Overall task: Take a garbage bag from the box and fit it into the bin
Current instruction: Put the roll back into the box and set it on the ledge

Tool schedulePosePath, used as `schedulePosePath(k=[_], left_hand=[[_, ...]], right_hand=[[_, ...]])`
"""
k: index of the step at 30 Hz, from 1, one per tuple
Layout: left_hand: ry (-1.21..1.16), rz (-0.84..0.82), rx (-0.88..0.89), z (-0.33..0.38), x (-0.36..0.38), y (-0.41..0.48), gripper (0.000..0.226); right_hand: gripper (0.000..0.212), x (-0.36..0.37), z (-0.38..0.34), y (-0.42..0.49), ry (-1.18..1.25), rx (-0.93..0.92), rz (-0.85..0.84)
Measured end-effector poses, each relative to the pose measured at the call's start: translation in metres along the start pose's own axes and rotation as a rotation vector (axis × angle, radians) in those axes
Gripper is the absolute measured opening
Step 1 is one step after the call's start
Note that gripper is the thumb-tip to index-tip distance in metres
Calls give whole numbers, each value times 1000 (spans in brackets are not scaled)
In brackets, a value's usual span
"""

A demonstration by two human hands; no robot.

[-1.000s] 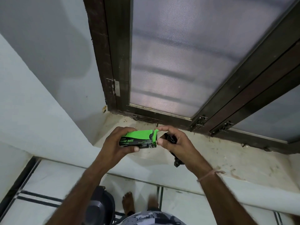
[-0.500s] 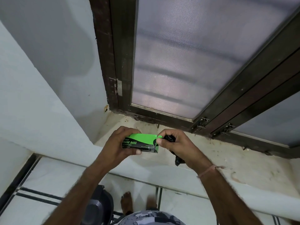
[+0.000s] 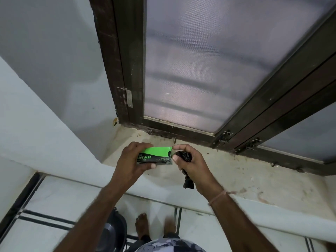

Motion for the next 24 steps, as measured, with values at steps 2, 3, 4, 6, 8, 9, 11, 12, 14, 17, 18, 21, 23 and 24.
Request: schedulePosePath(k=[2, 3, 4, 6, 8, 9, 11, 12, 14, 17, 18, 21, 23, 24], left_hand=[[90, 8, -11, -3, 4, 13, 61], [144, 8, -25, -5, 6, 19, 60], [199, 4, -44, -7, 8, 24, 60], [295, -21, -87, -14, 14, 30, 60], [325, -44, -107, -19, 18, 33, 60], [320, -48, -107, -21, 18, 33, 61], [351, -50, -100, -19, 17, 31, 67], [398, -46, -98, -16, 16, 29, 72], [478, 14, -97, -5, 11, 20, 81], [407, 219, -44, 22, 8, -4, 64], [288, 237, -29, 30, 12, -13, 51], [-208, 28, -179, 45, 42, -39, 31], [-456, -134, -352, 50, 65, -55, 44], [-541, -165, -421, 52, 73, -67, 48]], right_hand=[[26, -1, 5, 10, -2, 29, 20], [27, 0, 8, 16, -15, 42, 24], [27, 1, 10, 21, -31, 58, 26], [27, 4, 16, 30, -64, 97, 28], [25, 4, 21, 33, -81, 129, 36], [24, 3, 23, 31, -71, 143, 44], [21, -1, 25, 23, -28, 159, 68], [18, -3, 26, 18, -5, 160, 82], [19, -5, 25, 5, 39, 158, 103], [33, 2, 22, -14, 149, 148, 96], [36, 5, 22, -20, 182, 147, 94], [41, 20, 20, -32, 266, 135, 65], [43, 29, 18, -38, 279, 136, 18], [44, 35, 18, -44, 274, 150, -6]])
Point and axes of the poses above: each hand's wrist, its own y-axis towards the middle knuckle, its own x-axis out of the palm, z = x × y, the point moved 7 cm from there along y, towards the middle knuckle, and after that the axes turned 4 degrees about -z, right-handed, at the moved point
